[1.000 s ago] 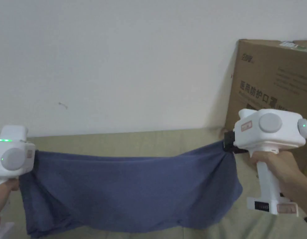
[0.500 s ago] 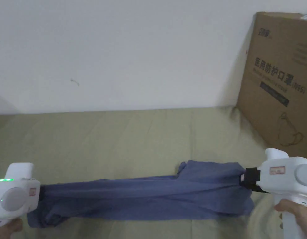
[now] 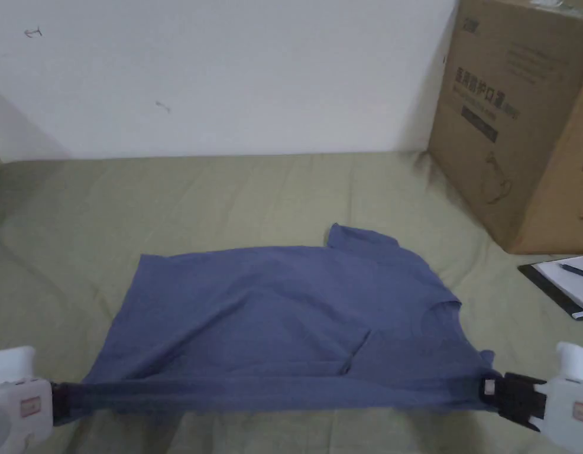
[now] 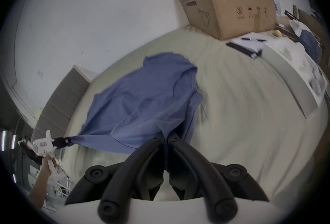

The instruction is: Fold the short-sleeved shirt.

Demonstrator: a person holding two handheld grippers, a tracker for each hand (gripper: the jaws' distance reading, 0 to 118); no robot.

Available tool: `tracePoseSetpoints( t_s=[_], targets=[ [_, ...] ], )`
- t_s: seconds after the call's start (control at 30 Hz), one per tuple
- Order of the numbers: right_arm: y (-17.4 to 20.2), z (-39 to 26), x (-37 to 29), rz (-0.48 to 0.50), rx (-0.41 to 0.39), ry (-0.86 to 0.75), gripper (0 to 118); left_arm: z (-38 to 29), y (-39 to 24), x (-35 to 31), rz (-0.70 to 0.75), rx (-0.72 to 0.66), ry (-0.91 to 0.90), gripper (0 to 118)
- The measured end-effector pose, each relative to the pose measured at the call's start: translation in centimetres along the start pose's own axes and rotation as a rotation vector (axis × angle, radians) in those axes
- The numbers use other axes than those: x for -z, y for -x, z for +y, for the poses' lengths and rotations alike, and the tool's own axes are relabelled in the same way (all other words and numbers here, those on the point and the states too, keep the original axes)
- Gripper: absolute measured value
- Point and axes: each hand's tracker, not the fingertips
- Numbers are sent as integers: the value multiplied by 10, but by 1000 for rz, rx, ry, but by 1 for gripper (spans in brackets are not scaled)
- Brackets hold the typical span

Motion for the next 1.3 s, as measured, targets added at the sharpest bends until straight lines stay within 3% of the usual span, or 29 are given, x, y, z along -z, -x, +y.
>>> tracePoseSetpoints(
  t_s=[0.17, 0.3, 0.43, 0.53, 0.57, 0.6, 0.63, 0.67, 0.7, 0.73, 0.9, 1.0, 1.13, 1.17, 1.23, 1.3],
  targets=[
    [-13, -72, -32, -4, -2, 61, 2, -72, 19, -37, 2, 45, 11, 1],
    [-32, -96, -46, 14, 83, 56, 2, -100, 30, -49, 6, 57, 22, 1],
    [-33, -102, -49, -16, 25, 53, 2, -111, 28, -58, 4, 73, 3, 1],
    [-29, -103, -46, -16, 26, 49, 3, -111, 22, -53, 19, 87, -3, 3],
    [-27, -103, -45, -23, 22, 41, 8, -110, 23, -52, 14, 79, 3, 9],
    [-25, -103, -46, -28, 11, 37, 21, -109, 22, -51, 20, 68, 10, 26],
    [-23, -103, -46, -43, 6, 37, 52, -110, 18, -56, 14, 61, 3, 61],
    [-22, -102, -46, -57, 2, 39, 80, -109, 19, -59, -7, 50, -16, 88],
    [-21, -101, -47, -64, -4, 39, 100, -108, 21, -62, -23, 29, -35, 104],
    [-22, -101, -49, -63, -9, 38, 107, -107, 22, -66, -31, 15, -45, 108],
    [-2, -100, -86, -72, -76, -33, 103, -110, 21, -109, -78, 25, -90, 108],
    [16, -112, -111, 11, -145, -113, 85, -124, 18, -133, -155, 29, -110, 104],
    [27, -127, -106, 24, -124, -79, 7, -149, 1, -143, -121, 144, -105, 16],
    [29, -132, -102, 28, -113, -74, 2, -156, 3, -134, -116, 181, -97, 15],
    [32, -141, -94, 47, -89, -48, 0, -166, 2, -125, -126, 186, -59, 0],
    [35, -148, -85, 64, -84, -22, 0, -173, 3, -120, -103, 161, -77, 0]
  ],
)
